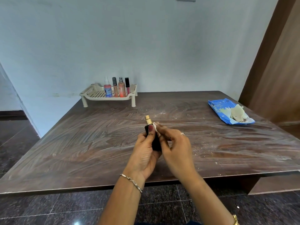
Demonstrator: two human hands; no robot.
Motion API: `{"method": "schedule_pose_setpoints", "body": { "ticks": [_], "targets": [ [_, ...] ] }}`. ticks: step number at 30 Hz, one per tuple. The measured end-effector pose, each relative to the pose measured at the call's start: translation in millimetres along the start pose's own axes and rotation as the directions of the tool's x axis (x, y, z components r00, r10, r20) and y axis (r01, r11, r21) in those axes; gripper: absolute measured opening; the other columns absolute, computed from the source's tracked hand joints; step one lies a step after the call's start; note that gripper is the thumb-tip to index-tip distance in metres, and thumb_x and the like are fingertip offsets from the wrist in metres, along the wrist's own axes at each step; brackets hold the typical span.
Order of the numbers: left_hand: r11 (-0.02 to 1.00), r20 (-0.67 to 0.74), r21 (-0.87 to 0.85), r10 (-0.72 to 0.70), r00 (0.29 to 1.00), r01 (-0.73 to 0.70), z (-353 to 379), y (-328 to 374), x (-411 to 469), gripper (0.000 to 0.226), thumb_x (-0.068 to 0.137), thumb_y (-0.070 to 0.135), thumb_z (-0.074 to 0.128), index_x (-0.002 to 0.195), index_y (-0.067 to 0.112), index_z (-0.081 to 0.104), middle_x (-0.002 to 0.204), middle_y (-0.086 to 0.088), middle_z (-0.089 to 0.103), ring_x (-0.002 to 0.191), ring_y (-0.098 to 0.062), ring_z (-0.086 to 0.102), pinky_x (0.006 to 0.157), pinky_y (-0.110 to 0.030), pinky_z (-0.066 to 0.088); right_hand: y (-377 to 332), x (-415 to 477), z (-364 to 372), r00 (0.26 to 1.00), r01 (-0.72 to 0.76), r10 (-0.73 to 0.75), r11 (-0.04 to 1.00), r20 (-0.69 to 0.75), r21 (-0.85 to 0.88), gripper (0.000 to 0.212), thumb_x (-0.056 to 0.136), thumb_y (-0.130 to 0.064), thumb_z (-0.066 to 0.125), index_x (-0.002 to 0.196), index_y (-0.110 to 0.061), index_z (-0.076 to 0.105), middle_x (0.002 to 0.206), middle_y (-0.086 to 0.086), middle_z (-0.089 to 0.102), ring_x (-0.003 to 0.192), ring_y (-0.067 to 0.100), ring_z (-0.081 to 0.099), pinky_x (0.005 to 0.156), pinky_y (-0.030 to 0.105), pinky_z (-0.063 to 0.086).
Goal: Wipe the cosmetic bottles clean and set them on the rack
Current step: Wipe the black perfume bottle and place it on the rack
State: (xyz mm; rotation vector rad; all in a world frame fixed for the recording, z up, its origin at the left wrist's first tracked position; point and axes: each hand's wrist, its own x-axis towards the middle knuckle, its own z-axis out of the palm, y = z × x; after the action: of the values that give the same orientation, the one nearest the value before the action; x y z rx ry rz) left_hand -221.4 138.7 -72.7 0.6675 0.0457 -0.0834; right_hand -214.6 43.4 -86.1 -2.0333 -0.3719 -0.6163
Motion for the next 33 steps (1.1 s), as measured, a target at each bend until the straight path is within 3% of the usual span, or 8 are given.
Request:
{"method": "schedule_pose_setpoints", "body": {
  "ticks": [4,10,15,20,22,26,30,33],
  "targets": [
    [0.998,-0.039,0.056,-0.001,0.999,0.004,-4,2,1,0.039,0.094,0.027,0.049,0.122,0.0,0.055,0.102,-0.013,0.065,0.097,-0.021,0.062,0.081,-0.03,0.057,6,-13,3,0.982,0.181,-0.189,0.961,-0.022,-0.207,0.047,0.082,-0.001,0.063,0.124,-0.023,0.062,0.121,-0.008,0.065,0.114,0.01,0.057,0.093,0.031,0.051],
    [0.989,-0.006,0.146,-0.014,1.0,0.015,-1,2,-3,0.04,0.098,0.028,0.043,0.123,0.0,0.057,0.114,-0.017,0.066,0.097,-0.023,0.067,0.078,-0.033,0.058,0,6,-1,0.999,0.027,-0.028,0.999,-0.02,-0.038,0.039,0.095,-0.018,0.051,0.132,-0.03,0.053,0.12,-0.01,0.063,0.113,0.002,0.054,0.093,0.033,0.049],
    [1.0,-0.041,-0.004,0.009,0.999,-0.01,-3,4,2,0.034,0.099,0.026,0.04,0.111,0.002,0.062,0.096,-0.012,0.072,0.084,-0.018,0.071,0.064,-0.027,0.059,0,-8,5,0.975,0.207,-0.218,0.963,-0.051,-0.172,0.042,0.088,-0.013,0.054,0.128,-0.023,0.058,0.125,-0.009,0.063,0.12,0.004,0.051,0.092,0.033,0.051],
    [1.0,-0.11,-0.029,0.004,0.994,-0.007,-7,2,8,0.033,0.1,0.028,0.04,0.106,0.006,0.064,0.085,-0.01,0.068,0.077,-0.018,0.068,0.078,-0.03,0.057,10,-28,7,0.938,0.324,-0.347,0.887,-0.011,-0.33,0.041,0.086,-0.018,0.047,0.124,-0.022,0.062,0.131,-0.009,0.059,0.129,0.01,0.047,0.095,0.036,0.048],
    [0.999,-0.103,-0.036,-0.004,0.995,0.001,-7,1,8,0.034,0.101,0.027,0.038,0.106,0.005,0.064,0.086,-0.011,0.069,0.079,-0.019,0.068,0.081,-0.031,0.056,12,-27,6,0.942,0.312,-0.336,0.887,-0.013,-0.342,0.04,0.088,-0.02,0.047,0.126,-0.023,0.06,0.131,-0.009,0.059,0.129,0.009,0.047,0.097,0.037,0.046],
    [1.0,-0.072,-0.008,-0.001,0.997,0.001,-8,3,9,0.029,0.1,0.017,0.042,0.102,0.002,0.066,0.091,-0.014,0.072,0.078,-0.019,0.071,0.068,-0.028,0.06,6,-11,6,0.974,0.19,-0.217,0.938,-0.065,-0.29,0.044,0.091,-0.032,0.042,0.134,-0.024,0.053,0.125,-0.01,0.063,0.13,0.005,0.042,0.101,0.033,0.041],
    [1.0,-0.056,-0.007,-0.005,0.998,0.005,-8,10,10,0.025,0.094,0.015,0.047,0.104,0.001,0.066,0.099,-0.015,0.071,0.081,-0.02,0.071,0.072,-0.025,0.057,5,-11,10,0.971,0.219,-0.236,0.938,-0.032,-0.268,0.046,0.093,-0.032,0.043,0.138,-0.023,0.047,0.132,-0.008,0.058,0.134,0.003,0.036,0.107,0.03,0.034],
    [0.999,-0.065,-0.034,-0.032,0.997,0.03,-11,10,12,0.033,0.093,0.022,0.048,0.116,0.003,0.062,0.112,-0.013,0.066,0.098,-0.024,0.067,0.07,-0.022,0.056,5,-19,13,0.961,0.22,-0.256,0.938,-0.105,-0.269,0.039,0.088,-0.03,0.051,0.126,-0.023,0.06,0.123,-0.009,0.064,0.121,0.003,0.051,0.097,0.027,0.043]
  ]
}}
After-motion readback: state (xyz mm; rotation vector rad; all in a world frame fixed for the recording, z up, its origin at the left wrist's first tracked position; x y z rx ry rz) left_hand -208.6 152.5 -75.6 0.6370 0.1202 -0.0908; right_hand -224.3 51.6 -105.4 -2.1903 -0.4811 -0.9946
